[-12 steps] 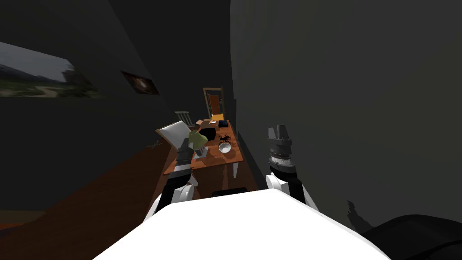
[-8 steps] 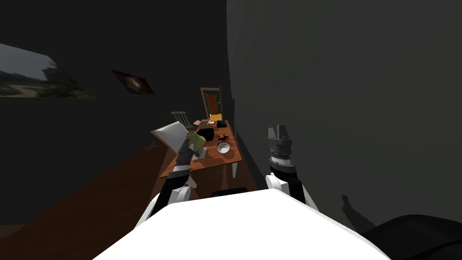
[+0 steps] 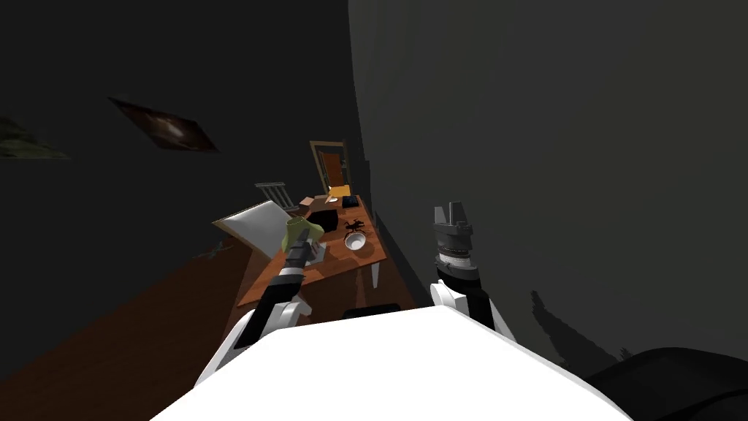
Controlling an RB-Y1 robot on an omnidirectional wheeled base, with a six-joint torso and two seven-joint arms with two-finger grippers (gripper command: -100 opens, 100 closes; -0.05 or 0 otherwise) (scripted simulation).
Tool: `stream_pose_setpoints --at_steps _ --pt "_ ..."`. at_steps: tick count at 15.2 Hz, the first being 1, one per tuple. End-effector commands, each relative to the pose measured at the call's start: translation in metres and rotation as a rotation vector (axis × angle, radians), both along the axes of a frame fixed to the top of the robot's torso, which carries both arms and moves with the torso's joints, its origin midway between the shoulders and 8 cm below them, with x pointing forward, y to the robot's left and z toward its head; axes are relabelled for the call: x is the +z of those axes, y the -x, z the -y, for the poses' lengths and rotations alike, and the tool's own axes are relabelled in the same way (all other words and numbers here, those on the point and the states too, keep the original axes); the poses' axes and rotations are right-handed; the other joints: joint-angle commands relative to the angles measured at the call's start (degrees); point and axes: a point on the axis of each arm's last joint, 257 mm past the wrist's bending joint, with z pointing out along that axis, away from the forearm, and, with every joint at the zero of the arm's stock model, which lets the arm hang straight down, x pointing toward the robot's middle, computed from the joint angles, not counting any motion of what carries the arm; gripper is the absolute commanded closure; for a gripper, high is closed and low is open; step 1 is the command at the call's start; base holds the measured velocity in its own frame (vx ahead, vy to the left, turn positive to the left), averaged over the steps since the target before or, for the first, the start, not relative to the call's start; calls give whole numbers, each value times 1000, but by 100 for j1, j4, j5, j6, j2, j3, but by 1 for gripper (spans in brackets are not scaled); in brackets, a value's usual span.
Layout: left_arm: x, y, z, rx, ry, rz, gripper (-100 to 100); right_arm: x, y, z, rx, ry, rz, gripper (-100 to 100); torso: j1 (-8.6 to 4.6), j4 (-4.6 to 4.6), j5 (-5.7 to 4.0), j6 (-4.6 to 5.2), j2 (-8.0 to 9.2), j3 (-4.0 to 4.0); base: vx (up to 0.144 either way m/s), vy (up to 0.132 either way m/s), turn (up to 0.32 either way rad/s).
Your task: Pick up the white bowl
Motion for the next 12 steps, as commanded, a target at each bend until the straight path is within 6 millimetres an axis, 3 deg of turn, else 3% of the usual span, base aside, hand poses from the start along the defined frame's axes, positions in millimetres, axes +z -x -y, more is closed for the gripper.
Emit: stream_pose_setpoints --at_steps 1,12 --pt "-14 -6 -12 18 -10 -53 -100 0 0 0 0 0 0 0 0 0 0 0 0 0 5 20 -189" --pt "-77 -18 -68 121 -7 -278 -100 0 0 0 0 0 0 0 -1 0 0 1 -1 0 4 17 -217"
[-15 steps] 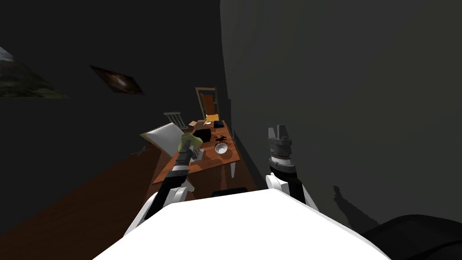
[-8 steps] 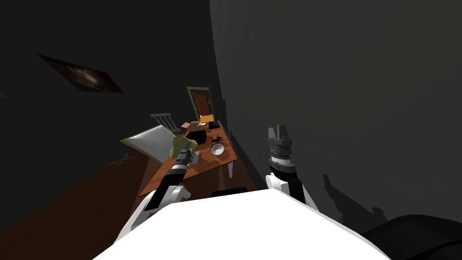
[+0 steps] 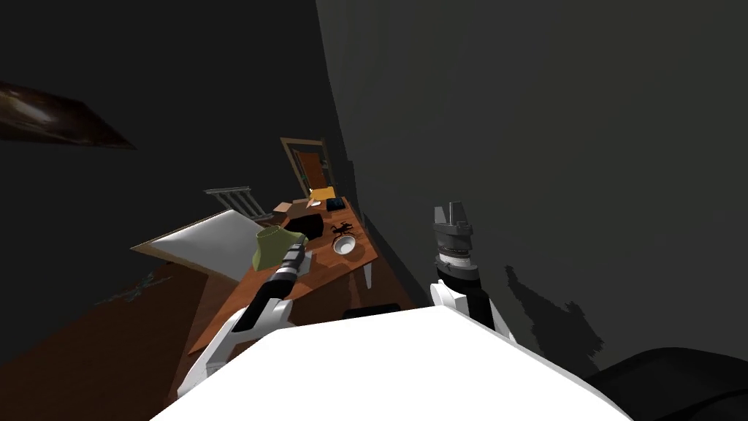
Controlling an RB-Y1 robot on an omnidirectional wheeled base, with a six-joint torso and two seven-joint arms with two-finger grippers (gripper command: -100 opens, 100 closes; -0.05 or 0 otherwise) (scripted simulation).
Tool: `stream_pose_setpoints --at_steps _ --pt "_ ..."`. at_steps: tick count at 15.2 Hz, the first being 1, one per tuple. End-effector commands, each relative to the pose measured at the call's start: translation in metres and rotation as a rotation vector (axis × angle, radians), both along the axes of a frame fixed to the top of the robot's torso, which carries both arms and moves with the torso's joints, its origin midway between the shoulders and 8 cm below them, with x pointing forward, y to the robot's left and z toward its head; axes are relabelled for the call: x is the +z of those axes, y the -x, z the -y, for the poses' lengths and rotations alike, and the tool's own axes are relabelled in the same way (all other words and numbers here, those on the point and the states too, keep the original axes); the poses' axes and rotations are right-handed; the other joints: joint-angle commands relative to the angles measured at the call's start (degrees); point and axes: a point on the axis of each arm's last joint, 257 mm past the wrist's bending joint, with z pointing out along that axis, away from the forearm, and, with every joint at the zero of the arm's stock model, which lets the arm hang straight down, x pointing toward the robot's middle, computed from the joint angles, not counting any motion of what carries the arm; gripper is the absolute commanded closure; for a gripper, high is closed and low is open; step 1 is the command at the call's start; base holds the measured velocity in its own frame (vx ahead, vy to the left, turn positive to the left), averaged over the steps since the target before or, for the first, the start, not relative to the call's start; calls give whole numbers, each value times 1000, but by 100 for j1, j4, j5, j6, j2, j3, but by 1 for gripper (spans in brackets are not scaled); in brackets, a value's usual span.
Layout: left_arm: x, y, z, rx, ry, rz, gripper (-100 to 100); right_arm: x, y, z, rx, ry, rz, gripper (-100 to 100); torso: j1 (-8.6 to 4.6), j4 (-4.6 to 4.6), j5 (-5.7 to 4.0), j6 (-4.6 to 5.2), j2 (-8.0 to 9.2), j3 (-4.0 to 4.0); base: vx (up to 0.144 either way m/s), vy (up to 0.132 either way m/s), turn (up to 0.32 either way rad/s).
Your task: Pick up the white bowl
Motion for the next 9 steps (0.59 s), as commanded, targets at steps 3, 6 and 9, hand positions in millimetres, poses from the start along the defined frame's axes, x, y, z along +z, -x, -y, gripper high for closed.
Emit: stream_pose_setpoints --at_steps 3,6,9 --pt "-31 0 -29 60 15 -102 -100 0 0 0 0 0 0 0 1 0 0 0 0 0 4 19 -250" --pt "-47 2 -42 91 27 -157 -100 0 0 0 0 0 0 0 0 0 0 -3 0 0 2 16 -167" --pt "-61 4 -55 119 40 -205 -100 0 0 0 0 0 0 0 -3 0 0 -2 0 0 2 11 -169"
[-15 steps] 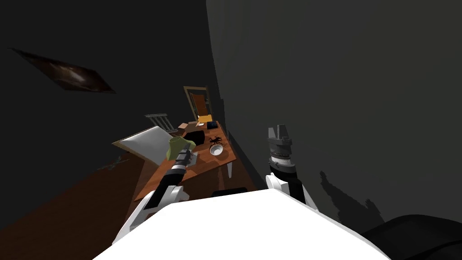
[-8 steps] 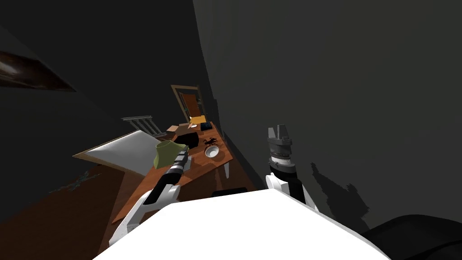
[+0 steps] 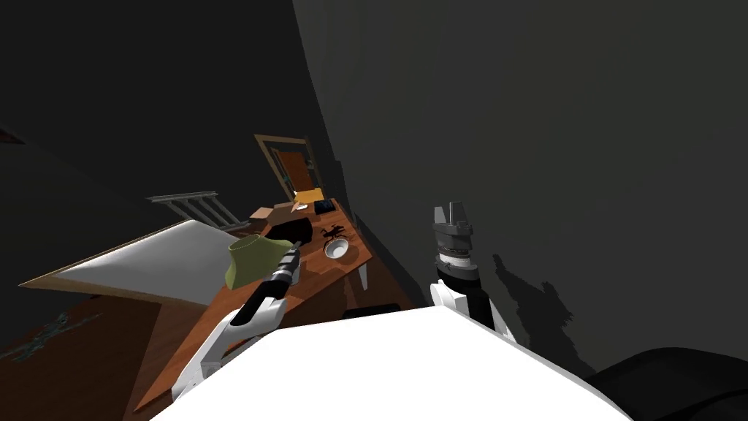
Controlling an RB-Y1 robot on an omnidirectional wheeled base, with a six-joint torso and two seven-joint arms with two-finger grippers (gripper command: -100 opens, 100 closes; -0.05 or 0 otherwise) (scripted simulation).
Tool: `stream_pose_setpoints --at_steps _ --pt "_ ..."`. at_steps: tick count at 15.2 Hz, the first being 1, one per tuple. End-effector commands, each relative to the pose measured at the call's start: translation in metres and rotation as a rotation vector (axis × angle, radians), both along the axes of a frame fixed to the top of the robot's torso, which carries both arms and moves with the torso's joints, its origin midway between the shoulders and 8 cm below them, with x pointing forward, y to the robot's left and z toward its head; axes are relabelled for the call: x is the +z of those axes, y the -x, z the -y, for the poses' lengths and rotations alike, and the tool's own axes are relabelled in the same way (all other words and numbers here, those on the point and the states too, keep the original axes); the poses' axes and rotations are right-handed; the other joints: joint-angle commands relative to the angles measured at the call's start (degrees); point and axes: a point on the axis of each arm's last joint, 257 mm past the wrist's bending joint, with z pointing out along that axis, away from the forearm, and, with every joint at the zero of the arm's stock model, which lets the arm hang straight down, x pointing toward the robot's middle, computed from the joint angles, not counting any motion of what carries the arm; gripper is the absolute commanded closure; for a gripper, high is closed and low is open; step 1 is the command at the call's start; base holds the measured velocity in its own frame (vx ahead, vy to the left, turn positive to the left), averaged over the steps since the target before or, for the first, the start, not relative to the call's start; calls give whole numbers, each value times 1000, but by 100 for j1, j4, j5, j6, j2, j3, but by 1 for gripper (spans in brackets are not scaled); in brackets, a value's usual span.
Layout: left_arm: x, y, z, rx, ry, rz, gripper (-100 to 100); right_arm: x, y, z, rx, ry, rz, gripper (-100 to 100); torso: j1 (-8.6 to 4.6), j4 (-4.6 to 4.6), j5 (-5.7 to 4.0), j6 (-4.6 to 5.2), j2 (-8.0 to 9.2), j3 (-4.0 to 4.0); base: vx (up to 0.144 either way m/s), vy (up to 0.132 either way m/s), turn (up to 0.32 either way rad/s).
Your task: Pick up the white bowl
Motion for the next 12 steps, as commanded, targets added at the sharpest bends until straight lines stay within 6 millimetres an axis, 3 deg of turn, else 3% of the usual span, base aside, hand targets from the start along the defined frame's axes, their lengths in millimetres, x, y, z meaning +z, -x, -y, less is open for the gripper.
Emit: stream_pose_setpoints --at_steps 1,7,9,12 --pt "-11 1 -8 23 10 -40 -100 0 0 0 0 0 0 0 0 0 0 0 0 0 2 14 -232" --pt "-48 12 -42 108 56 -161 -100 0 0 0 0 0 0 0 1 0 0 -1 0 0 1 15 -219" --pt "-52 14 -42 112 60 -178 -100 0 0 0 0 0 0 0 2 0 0 -1 -1 0 2 19 -167" --pt "-77 25 -62 168 99 -255 -100 0 0 0 0 0 0 0 1 0 0 -2 0 0 0 13 -231"
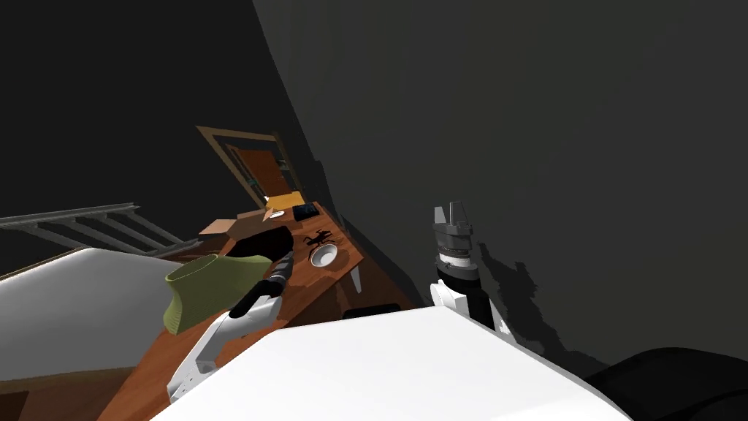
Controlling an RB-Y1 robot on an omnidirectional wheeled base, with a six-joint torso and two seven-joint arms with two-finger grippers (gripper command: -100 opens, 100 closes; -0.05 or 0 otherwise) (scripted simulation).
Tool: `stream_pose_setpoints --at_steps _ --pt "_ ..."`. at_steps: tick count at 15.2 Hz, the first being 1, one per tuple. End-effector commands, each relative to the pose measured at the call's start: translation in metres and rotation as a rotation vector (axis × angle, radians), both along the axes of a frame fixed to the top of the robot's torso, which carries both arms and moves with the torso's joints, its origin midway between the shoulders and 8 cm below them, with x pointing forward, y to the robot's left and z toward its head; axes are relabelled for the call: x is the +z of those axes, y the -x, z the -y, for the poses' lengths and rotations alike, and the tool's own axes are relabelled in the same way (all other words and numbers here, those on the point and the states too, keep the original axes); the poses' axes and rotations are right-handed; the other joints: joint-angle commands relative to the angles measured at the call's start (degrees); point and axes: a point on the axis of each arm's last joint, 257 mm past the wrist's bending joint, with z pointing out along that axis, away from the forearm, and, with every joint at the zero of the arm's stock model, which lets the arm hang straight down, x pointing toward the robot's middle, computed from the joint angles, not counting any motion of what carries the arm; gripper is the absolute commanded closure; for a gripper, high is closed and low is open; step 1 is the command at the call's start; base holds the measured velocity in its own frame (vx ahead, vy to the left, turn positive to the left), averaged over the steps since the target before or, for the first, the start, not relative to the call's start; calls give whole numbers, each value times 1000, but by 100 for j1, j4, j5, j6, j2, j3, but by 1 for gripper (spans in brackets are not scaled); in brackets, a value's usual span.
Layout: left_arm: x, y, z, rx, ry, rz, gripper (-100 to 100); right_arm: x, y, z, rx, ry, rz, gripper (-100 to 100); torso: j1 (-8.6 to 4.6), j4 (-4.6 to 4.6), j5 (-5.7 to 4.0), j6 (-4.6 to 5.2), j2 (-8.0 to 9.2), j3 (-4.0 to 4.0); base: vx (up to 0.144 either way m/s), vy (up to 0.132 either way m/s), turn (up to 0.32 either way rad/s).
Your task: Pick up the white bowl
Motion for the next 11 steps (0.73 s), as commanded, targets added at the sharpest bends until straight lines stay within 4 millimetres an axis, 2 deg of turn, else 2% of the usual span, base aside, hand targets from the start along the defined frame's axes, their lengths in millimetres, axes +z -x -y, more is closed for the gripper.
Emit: stream_pose_setpoints --at_steps 1,6,8,11 --pt "-15 7 -7 27 21 -46 -100 0 0 0 0 0 0 0 0 0 0 0 0 0 -1 20 -217" --pt "-51 28 -30 111 90 -157 -100 0 0 0 0 0 0 0 1 -1 1 -3 0 0 0 19 -253" --pt "-54 30 -30 114 95 -173 -100 0 0 0 0 0 0 0 2 0 1 -2 -1 0 -2 17 -142" --pt "-77 46 -40 166 147 -245 -100 0 0 0 0 0 0 0 -1 0 0 -2 -1 -1 -1 13 -234"
